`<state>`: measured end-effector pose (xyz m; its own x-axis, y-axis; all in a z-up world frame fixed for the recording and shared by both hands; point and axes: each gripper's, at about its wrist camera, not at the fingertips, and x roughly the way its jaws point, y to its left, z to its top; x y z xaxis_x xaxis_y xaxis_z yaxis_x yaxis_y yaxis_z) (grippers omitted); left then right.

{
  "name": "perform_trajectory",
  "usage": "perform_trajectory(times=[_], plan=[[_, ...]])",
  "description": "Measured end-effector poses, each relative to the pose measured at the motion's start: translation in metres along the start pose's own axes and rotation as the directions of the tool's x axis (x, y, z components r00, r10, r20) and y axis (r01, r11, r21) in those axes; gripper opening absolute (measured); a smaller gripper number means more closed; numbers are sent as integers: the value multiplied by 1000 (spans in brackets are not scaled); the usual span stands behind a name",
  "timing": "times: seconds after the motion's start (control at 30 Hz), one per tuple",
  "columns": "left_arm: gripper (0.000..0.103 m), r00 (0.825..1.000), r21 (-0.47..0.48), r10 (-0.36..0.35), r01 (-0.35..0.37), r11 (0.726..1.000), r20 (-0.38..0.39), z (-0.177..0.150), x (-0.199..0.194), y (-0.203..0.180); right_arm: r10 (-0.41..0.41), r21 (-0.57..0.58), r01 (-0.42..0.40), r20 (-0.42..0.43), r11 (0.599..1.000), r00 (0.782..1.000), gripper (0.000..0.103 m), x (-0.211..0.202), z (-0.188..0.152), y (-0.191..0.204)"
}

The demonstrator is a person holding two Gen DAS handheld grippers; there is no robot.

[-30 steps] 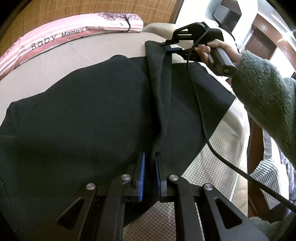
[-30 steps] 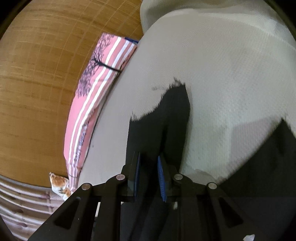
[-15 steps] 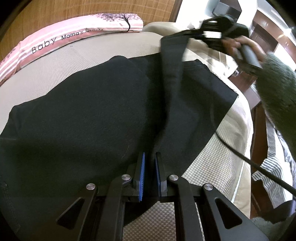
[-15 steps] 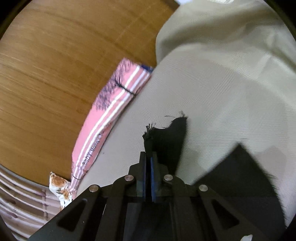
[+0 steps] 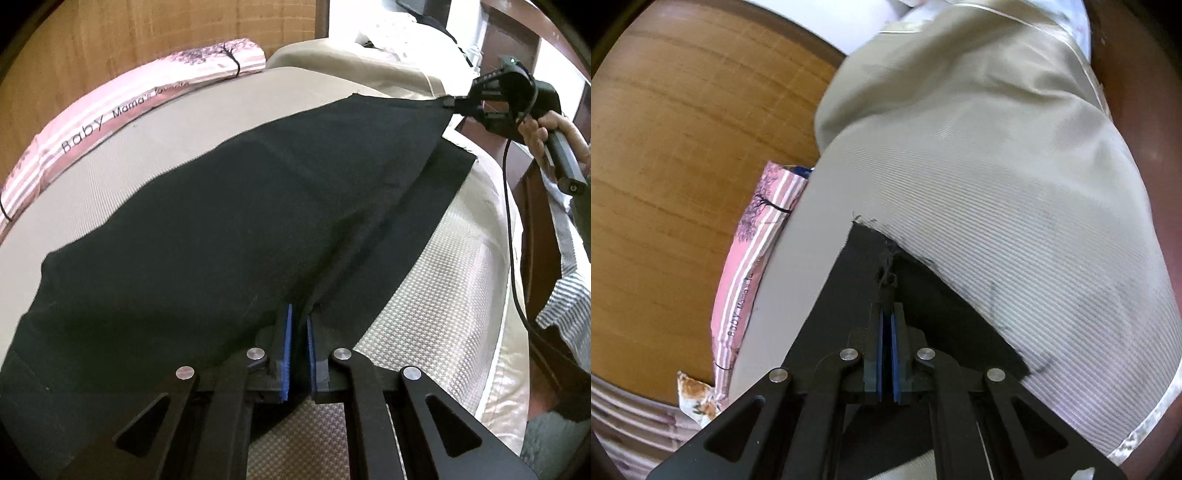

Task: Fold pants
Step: 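Release the hem with the right gripper and move both grippers back over the jeans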

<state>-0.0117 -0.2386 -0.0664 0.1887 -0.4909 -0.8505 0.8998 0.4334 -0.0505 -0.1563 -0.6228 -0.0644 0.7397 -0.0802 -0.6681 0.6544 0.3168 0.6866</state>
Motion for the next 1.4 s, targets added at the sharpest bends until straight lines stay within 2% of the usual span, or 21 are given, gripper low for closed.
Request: perform_trajectory(times=[0.2, 0.47, 0.7, 0.77, 0.83, 0.9, 0.97, 1.03, 1.07, 1.13, 1.2, 1.27, 1.33, 1.4], plan=[[7, 999, 45, -32, 31, 999, 24, 1, -19, -1, 9, -46, -8, 40, 999, 999, 4, -24, -8, 4], [7, 998, 101, -60, 63, 993, -28, -6, -13, -9, -109, -3, 109, -7, 994, 994, 4, -13, -31, -42], [7, 998, 99, -56, 60, 993, -42, -9, -5, -7, -167, -19, 167, -16, 986, 986, 2, -2, -37, -51], [9, 997, 83, -62, 65, 994, -42, -8, -4, -4, -177, -37, 176, -28, 984, 984, 5, -2, -36, -48], [12, 996, 50, -83, 85, 995, -46, -7, -5, 0, -178, -18, 178, -45, 984, 983, 16, -5, -34, -47], [19, 992, 5, -112, 112, 994, -51, -5, -10, 7, -195, 5, 195, -42, 981, 980, 33, -13, -34, -45], [20, 988, -34, -150, 149, 988, -34, -4, -21, 15, -222, -2, 222, -19, 975, 975, 33, -23, -35, -37], [25, 986, -55, -167, 168, 984, 10, -5, -37, 25, -246, -54, 247, 12, 968, 969, 33, -34, -35, -22], [29, 987, -66, -156, 158, 985, 36, -5, -44, 33, -246, -83, 247, 26, 965, 969, 33, -38, -35, -10], [42, 991, -109, -102, 111, 988, 84, -7, -58, 54, -212, -148, 213, 24, 966, 977, 33, -37, -35, 13], [42, 993, -172, -39, 58, 983, 111, -13, -67, 78, -177, -229, 170, -12, 959, 984, 33, -26, -39, 44], [42, 994, -242, 30, -4, 970, 104, -20, -71, 104, -121, -336, 86, -84, 938, 989, 33, -1, -52, 89], [42, 992, -298, 88, -57, 953, 93, -31, -74, 126, -95, -412, 23, -155, 911, 983, 33, 24, -68, 126], [42, 989, -330, 125, -92, 940, 82, -41, -75, 140, -67, -485, -59, -239, 873, 969, 33, 53, -88, 163]])
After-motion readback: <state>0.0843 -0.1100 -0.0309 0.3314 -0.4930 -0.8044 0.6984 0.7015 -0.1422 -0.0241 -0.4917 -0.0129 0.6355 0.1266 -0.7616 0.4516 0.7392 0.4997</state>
